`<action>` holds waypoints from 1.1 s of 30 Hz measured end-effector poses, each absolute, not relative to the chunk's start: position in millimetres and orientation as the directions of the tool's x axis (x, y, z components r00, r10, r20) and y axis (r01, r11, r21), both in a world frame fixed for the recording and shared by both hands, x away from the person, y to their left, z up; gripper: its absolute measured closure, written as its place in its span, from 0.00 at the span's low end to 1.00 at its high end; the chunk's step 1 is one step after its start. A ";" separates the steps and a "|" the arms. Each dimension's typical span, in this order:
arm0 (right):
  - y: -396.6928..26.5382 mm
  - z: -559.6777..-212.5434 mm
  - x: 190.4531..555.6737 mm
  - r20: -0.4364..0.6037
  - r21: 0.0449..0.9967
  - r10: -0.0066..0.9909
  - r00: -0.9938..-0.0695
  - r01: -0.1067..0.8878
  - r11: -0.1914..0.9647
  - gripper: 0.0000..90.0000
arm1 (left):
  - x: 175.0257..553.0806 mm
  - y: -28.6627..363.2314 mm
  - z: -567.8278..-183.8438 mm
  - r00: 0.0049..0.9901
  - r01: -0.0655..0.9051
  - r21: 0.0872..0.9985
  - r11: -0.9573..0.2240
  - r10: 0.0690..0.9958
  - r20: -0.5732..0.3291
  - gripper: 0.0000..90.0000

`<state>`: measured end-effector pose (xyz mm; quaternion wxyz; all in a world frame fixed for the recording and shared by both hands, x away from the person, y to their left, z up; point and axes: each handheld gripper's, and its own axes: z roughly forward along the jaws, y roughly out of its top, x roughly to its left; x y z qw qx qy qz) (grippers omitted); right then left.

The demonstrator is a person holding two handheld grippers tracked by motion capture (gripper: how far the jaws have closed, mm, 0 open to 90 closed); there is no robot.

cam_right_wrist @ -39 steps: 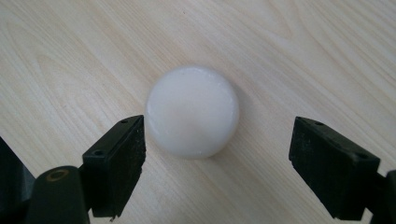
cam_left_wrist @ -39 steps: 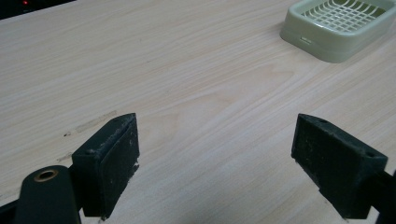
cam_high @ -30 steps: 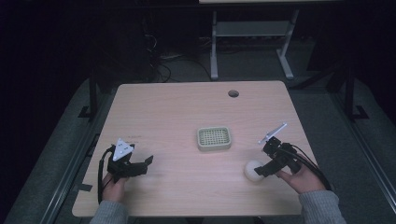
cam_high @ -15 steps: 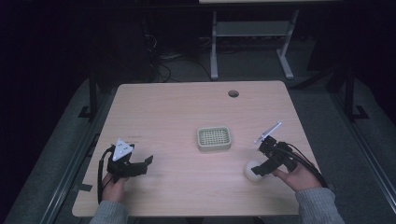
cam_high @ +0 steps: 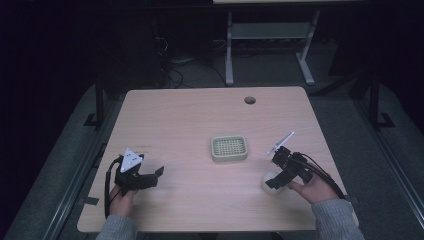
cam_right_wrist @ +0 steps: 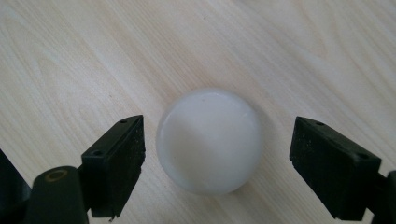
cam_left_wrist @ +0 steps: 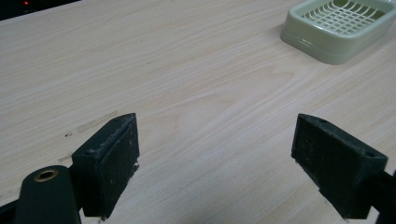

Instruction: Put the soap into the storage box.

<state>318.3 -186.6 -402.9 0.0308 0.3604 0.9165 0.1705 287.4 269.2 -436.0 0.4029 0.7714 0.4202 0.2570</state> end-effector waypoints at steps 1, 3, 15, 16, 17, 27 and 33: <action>-186.2 -403.8 318.5 0.068 0.333 0.668 -0.741 0.648 0.685 0.20 | 287.4 269.4 -436.0 0.515 0.443 0.836 -0.323 0.855 0.058 0.17; -185.4 -405.2 318.6 0.071 0.329 0.668 -0.741 0.649 0.686 0.19 | 287.4 269.3 -436.0 0.515 0.444 0.835 -0.325 0.855 0.059 0.17; -181.5 -415.8 318.7 0.079 0.299 0.668 -0.740 0.657 0.692 0.19 | 287.4 269.0 -435.9 0.519 0.444 0.832 -0.333 0.852 0.064 0.16; -180.8 -417.3 318.8 0.078 0.292 0.668 -0.741 0.657 0.695 0.19 | 287.3 268.9 -435.9 0.518 0.445 0.832 -0.332 0.853 0.063 0.17; -180.4 -418.7 319.0 0.078 0.289 0.668 -0.740 0.658 0.695 0.19 | 287.3 269.0 -435.8 0.518 0.444 0.832 -0.332 0.853 0.064 0.16; -175.3 -429.0 320.0 0.070 0.256 0.665 -0.744 0.658 0.708 0.19 | 287.4 268.9 -435.6 0.522 0.444 0.829 -0.339 0.850 0.068 0.16; -175.9 -435.9 320.3 0.071 0.233 0.670 -0.739 0.665 0.709 0.19 | 287.5 268.0 -436.0 0.522 0.443 0.830 -0.339 0.850 0.068 0.17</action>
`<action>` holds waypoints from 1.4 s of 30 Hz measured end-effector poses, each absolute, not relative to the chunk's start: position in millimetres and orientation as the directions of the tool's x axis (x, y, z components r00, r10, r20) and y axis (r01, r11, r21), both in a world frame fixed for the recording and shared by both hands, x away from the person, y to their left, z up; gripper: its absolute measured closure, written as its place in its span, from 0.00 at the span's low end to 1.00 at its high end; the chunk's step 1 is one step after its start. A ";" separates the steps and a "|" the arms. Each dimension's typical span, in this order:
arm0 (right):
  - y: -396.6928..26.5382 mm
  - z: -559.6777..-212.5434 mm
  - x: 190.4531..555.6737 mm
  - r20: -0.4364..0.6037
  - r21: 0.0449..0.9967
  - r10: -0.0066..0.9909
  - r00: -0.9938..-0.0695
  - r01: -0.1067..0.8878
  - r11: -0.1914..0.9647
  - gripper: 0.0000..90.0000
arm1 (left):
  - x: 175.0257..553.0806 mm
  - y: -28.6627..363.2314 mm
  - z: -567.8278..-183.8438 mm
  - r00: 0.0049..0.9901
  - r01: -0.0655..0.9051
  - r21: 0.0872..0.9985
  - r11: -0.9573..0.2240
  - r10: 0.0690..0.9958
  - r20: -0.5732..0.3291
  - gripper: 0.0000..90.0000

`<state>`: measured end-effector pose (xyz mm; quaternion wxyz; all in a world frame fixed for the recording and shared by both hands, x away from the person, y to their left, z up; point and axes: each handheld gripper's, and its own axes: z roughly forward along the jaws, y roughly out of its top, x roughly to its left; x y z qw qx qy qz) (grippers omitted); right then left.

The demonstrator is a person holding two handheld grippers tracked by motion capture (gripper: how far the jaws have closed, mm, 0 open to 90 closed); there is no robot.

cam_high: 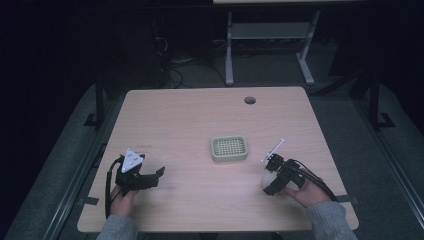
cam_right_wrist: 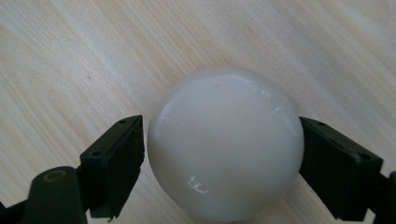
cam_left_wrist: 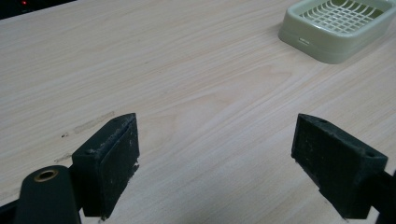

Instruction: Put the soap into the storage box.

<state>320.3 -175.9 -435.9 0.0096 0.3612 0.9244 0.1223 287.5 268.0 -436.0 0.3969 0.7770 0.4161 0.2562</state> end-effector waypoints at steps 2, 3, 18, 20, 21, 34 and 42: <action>-175.2 -438.0 320.5 0.072 0.225 0.670 -0.739 0.666 0.711 0.19 | 287.4 267.9 -435.9 0.521 0.442 0.831 -0.337 0.851 0.068 0.17; -174.7 -439.0 320.7 0.070 0.222 0.670 -0.740 0.666 0.712 0.19 | 287.3 267.9 -435.8 0.521 0.442 0.831 -0.338 0.851 0.068 0.17; -172.7 -444.1 320.8 0.051 0.208 0.666 -0.745 0.660 0.722 0.24 | 287.4 267.8 -436.0 0.521 0.440 0.832 -0.337 0.851 0.069 0.16; -172.5 -444.0 320.7 0.045 0.208 0.664 -0.746 0.657 0.724 0.25 | 287.4 267.9 -435.9 0.521 0.440 0.832 -0.337 0.851 0.069 0.17; -172.6 -443.8 320.9 0.046 0.206 0.664 -0.746 0.657 0.725 0.25 | 287.4 267.9 -435.9 0.521 0.440 0.833 -0.336 0.851 0.068 0.16; -173.5 -443.0 322.7 0.060 0.195 0.658 -0.750 0.655 0.730 0.26 | 287.5 268.5 -435.9 0.520 0.442 0.830 -0.339 0.851 0.071 0.16; -176.9 -440.3 322.8 0.076 0.203 0.662 -0.746 0.661 0.722 0.26 | 287.8 268.6 -436.2 0.513 0.446 0.832 -0.331 0.856 0.066 0.17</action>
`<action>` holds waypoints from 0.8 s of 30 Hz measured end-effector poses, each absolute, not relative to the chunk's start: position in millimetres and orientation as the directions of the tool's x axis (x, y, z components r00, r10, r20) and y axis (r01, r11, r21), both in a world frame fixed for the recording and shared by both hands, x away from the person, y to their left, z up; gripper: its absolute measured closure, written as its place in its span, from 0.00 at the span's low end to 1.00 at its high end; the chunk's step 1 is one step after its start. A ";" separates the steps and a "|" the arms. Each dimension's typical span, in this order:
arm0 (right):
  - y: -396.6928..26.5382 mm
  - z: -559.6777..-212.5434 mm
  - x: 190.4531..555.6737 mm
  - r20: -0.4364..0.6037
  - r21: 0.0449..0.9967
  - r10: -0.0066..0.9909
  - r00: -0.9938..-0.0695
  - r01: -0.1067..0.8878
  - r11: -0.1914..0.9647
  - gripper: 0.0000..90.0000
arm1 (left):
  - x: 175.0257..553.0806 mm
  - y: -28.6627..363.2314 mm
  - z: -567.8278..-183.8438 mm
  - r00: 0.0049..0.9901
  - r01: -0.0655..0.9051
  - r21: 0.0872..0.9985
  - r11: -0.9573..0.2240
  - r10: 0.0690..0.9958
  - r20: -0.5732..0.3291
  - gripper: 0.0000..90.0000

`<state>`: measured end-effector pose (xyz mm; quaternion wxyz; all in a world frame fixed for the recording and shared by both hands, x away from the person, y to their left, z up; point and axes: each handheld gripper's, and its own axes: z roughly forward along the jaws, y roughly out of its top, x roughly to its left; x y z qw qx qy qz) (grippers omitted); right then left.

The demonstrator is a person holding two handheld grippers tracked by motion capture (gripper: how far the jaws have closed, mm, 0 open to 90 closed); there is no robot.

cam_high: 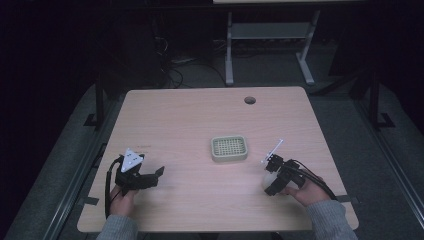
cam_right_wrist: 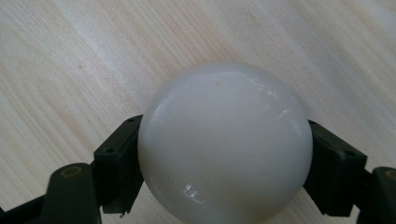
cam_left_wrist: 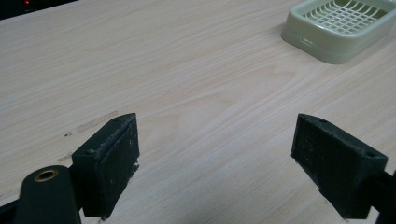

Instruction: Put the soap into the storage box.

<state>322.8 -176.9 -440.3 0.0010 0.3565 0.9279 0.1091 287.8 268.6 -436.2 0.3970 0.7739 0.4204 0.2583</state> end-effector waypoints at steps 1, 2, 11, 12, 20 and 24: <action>-177.4 -439.4 322.8 0.080 0.208 0.662 -0.745 0.662 0.720 0.26 | 287.9 268.6 -436.3 0.513 0.447 0.831 -0.332 0.856 0.066 0.16; -177.9 -438.7 322.9 0.080 0.211 0.662 -0.745 0.662 0.720 0.26 | 288.0 268.5 -436.2 0.512 0.449 0.831 -0.330 0.857 0.064 0.17; -178.6 -428.0 327.6 0.084 0.235 0.655 -0.751 0.654 0.719 0.26 | 288.5 267.4 -437.3 0.508 0.446 0.835 -0.322 0.859 0.059 0.16; -178.4 -427.6 328.1 0.086 0.238 0.654 -0.752 0.653 0.719 0.26 | 288.4 267.4 -437.3 0.510 0.446 0.835 -0.322 0.858 0.059 0.16; -173.3 -420.1 333.8 0.091 0.249 0.647 -0.757 0.647 0.721 0.26 | 288.6 268.1 -437.2 0.511 0.447 0.835 -0.321 0.858 0.056 0.16; -170.5 -414.4 337.4 0.086 0.255 0.639 -0.764 0.637 0.727 0.26 | 287.9 267.9 -436.3 0.511 0.447 0.835 -0.322 0.858 0.057 0.17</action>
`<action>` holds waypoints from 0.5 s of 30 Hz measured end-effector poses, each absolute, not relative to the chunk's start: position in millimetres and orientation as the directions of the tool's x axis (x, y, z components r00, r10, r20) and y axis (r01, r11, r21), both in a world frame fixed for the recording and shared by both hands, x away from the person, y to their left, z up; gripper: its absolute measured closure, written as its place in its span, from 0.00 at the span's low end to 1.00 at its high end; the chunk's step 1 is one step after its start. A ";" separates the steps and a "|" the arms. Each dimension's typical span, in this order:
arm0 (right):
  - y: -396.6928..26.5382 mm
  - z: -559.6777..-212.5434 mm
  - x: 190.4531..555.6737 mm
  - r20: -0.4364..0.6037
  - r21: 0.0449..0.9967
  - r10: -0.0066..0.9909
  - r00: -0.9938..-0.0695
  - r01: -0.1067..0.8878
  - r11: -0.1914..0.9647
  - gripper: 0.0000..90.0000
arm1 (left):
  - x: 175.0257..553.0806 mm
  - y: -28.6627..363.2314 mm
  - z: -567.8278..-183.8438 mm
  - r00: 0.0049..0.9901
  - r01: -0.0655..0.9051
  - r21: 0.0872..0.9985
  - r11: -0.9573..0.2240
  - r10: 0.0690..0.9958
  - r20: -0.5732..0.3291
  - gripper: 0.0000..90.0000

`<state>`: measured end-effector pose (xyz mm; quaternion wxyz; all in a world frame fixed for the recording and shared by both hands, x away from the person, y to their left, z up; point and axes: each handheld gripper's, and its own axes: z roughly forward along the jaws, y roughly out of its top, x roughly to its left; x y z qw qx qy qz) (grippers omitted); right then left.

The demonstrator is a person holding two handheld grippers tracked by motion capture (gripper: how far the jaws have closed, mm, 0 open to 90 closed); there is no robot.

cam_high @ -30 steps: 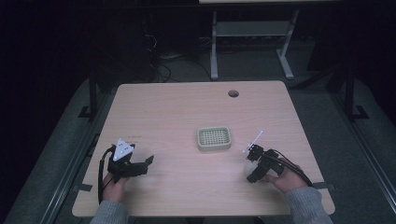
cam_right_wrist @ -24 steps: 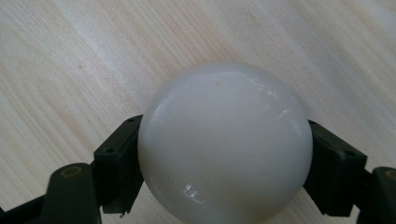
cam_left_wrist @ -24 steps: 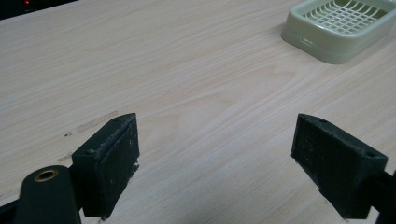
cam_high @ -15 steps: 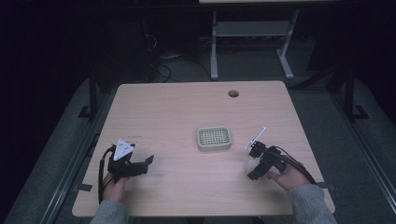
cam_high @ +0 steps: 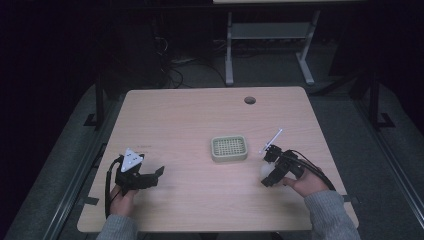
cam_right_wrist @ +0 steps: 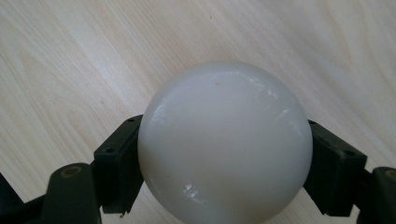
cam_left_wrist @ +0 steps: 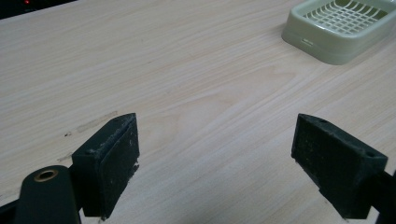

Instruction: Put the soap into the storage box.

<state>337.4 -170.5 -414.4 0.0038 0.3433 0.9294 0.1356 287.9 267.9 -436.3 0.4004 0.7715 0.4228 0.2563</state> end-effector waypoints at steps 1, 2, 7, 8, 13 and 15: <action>-169.9 -412.8 338.4 0.089 0.259 0.637 -0.765 0.636 0.727 0.26 | 287.9 267.7 -436.4 0.512 0.445 0.835 -0.322 0.857 0.058 0.17; -169.5 -411.9 339.5 0.084 0.262 0.636 -0.767 0.633 0.729 0.26 | 287.8 267.7 -436.3 0.513 0.444 0.834 -0.326 0.856 0.061 0.17; -164.8 -406.2 344.5 0.090 0.263 0.626 -0.775 0.625 0.735 0.26 | 287.8 267.7 -435.9 0.515 0.444 0.834 -0.327 0.855 0.061 0.17; -164.2 -405.4 345.3 0.091 0.266 0.627 -0.774 0.625 0.734 0.26 | 287.8 267.7 -435.9 0.513 0.445 0.833 -0.328 0.856 0.062 0.17; -159.8 -399.9 351.1 0.094 0.272 0.619 -0.780 0.618 0.737 0.26 | 287.9 267.3 -436.2 0.512 0.441 0.837 -0.323 0.857 0.061 0.17; -158.4 -398.5 353.4 0.097 0.273 0.616 -0.782 0.616 0.739 0.26 | 287.9 267.1 -436.2 0.511 0.441 0.838 -0.321 0.858 0.060 0.17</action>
